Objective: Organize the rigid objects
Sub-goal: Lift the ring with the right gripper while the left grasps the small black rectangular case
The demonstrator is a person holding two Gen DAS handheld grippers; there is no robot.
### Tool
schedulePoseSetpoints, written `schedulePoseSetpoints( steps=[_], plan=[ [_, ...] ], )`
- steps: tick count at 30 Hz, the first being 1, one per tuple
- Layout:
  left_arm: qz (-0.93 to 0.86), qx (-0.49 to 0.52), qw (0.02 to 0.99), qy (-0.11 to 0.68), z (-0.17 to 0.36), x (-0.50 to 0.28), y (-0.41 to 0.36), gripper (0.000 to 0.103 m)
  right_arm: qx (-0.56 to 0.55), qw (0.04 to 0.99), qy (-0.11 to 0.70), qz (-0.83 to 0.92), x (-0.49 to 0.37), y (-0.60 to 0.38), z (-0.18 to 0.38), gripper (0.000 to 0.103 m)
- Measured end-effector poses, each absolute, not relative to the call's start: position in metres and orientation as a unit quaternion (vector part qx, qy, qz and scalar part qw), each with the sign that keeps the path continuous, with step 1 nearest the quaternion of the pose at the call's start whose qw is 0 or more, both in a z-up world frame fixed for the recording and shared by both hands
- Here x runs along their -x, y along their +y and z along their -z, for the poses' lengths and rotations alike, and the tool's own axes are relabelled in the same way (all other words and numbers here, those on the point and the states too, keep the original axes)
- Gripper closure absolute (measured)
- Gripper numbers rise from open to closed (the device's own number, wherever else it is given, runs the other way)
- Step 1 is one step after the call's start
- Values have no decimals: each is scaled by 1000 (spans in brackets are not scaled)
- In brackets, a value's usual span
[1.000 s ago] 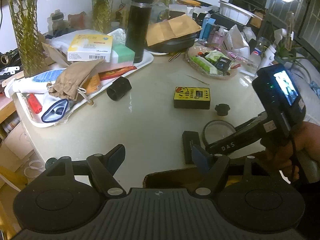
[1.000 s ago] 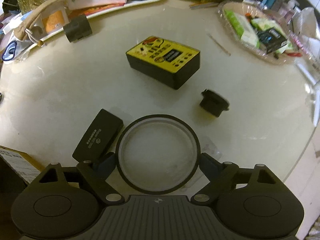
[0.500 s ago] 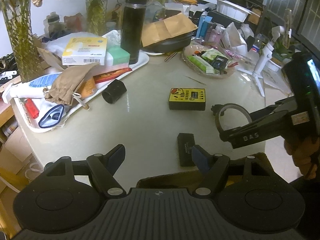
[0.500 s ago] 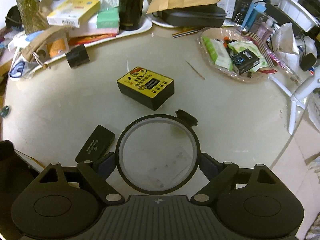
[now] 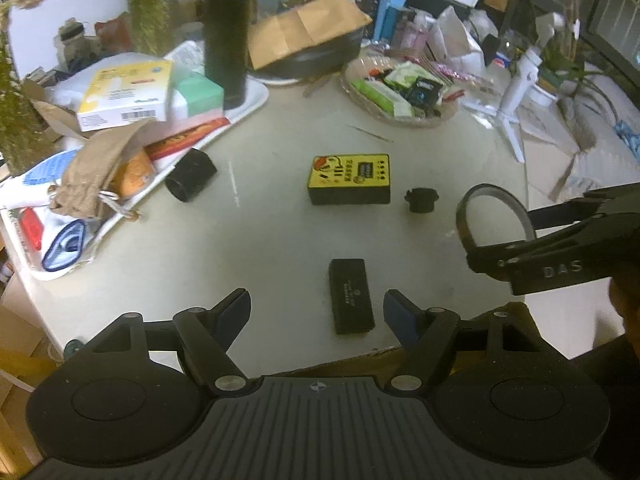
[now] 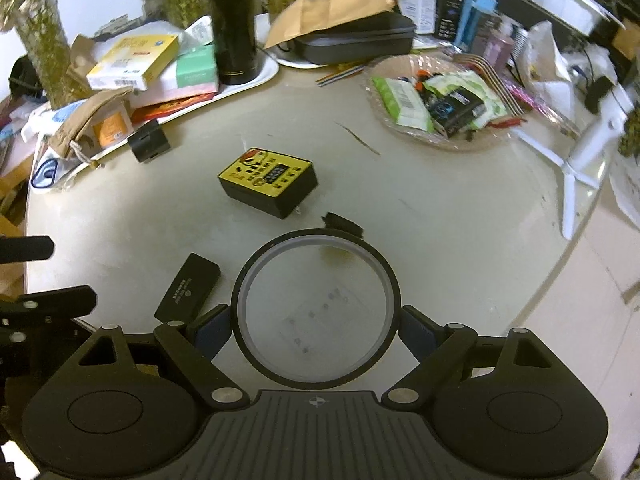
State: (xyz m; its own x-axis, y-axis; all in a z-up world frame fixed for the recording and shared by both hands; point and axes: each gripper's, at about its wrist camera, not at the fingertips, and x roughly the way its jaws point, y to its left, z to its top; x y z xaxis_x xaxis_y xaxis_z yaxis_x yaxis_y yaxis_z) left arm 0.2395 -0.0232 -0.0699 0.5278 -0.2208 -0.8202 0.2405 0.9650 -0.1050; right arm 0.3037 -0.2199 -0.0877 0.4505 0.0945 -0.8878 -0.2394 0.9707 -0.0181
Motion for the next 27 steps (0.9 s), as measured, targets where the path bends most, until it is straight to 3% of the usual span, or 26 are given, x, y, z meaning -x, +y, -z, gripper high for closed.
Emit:
schedulePoseSetpoints(
  steps=[18,23,24,27],
  plan=[
    [137,-60,839,522,115,-280,-73,32,-16,845,528,-80,-291,-275,87,13],
    [137,-79,832,532,129,-285,-83,47,-21,846,527,-75,-289,-280,84,13],
    [136,-82,830,535,131,-286,-84,55,-23,846,527,-76,-289,-280,83,13],
    [131,-88,823,545,140,-288,-86,65,-31,846,526,-75,-287,-282,80,13]
  ],
)
